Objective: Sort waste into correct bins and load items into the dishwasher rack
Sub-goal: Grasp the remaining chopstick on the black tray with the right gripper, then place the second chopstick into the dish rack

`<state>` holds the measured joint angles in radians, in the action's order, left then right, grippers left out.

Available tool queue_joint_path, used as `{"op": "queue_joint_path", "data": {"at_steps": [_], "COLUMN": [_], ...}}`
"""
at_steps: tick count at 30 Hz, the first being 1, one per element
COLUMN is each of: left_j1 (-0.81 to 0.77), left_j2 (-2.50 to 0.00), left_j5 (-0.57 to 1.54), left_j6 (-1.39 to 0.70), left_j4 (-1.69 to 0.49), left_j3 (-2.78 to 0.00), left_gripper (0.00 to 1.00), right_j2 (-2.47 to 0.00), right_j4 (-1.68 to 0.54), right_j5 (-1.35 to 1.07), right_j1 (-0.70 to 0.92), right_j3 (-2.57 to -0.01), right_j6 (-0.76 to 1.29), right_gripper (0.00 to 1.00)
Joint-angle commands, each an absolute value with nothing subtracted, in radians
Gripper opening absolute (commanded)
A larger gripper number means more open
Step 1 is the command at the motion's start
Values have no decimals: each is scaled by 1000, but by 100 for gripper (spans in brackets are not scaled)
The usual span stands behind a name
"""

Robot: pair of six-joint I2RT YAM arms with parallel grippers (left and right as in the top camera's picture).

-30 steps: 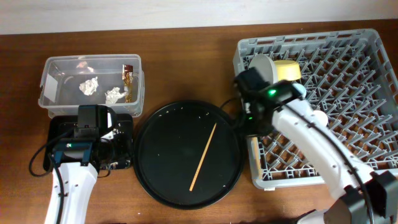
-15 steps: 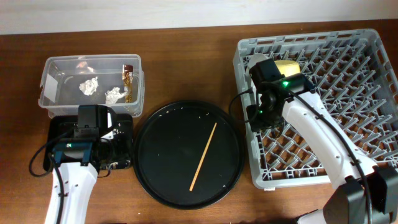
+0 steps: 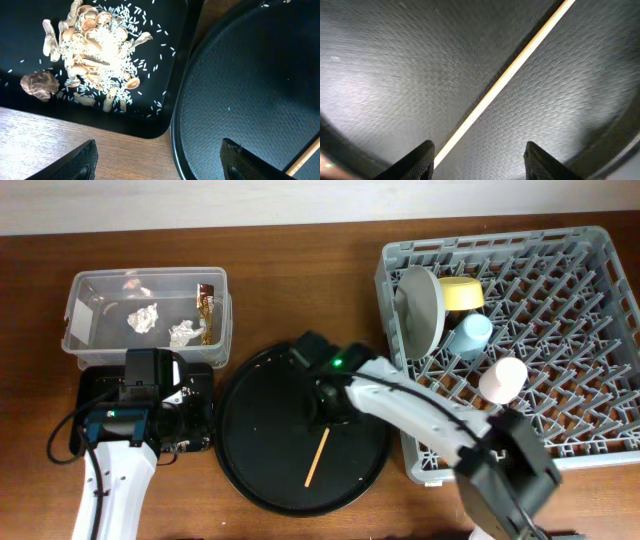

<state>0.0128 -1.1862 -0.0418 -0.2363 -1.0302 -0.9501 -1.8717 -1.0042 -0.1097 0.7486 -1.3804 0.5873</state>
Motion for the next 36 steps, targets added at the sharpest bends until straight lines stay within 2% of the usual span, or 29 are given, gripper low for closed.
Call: {"op": "queue_joint_path", "data": {"at_steps": [1,3,5,6,7,8,11,16,20,24,27,31,32,36], "left_j1": [16,16,16,16,16,16,16,16,16,16,16,16,16,16], "left_j2": [-1176,-1176,-1176,-1176,-1176,-1176,-1176,-1176,-1176,-1176,-1176,-1176,-1176,-1176], "left_j5": [-41,-41,-41,-41,-41,-41,-41,-41,-41,-41,-41,-41,-41,-21], "left_j6": [-247,-247,-247,-247,-247,-247,-247,-247,-247,-247,-247,-247,-247,-245], "left_j4": [-1031,-1031,-1031,-1031,-1031,-1031,-1031,-1031,-1031,-1031,-1032,-1031,-1031,-1026], "left_j3": [-953,-953,-953,-953,-953,-953,-953,-953,-953,-953,-953,-953,-953,-953], "left_gripper": [78,78,78,78,78,78,78,78,78,78,78,79,82,84], "right_j2": [-1981,-2034,-2069,-2075,-2075,-2075,-2068,-1853,-1565,-1560,-1629,-1661,-1649,-1532], "right_j4": [-1005,-1001,-991,-989,-985,-984,-986,-1037,-1145,-1238,-1242,-1242,-1242,-1221], "right_j5": [-90,-93,-93,-93,-93,-93,-93,-51,-29,-28,-29,-30,-29,-48], "right_j1": [778,779,779,779,779,779,776,676,471,287,209,209,209,193], "right_j3": [-1392,-1392,-1391,-1391,-1391,-1391,-1392,-1394,-1394,-1393,-1392,-1393,-1393,-1393], "right_j6": [691,690,689,689,689,689,689,607,356,155,127,127,128,139], "right_gripper": [58,58,51,44,27,17,4,4,4,4,5,42,45,50]}}
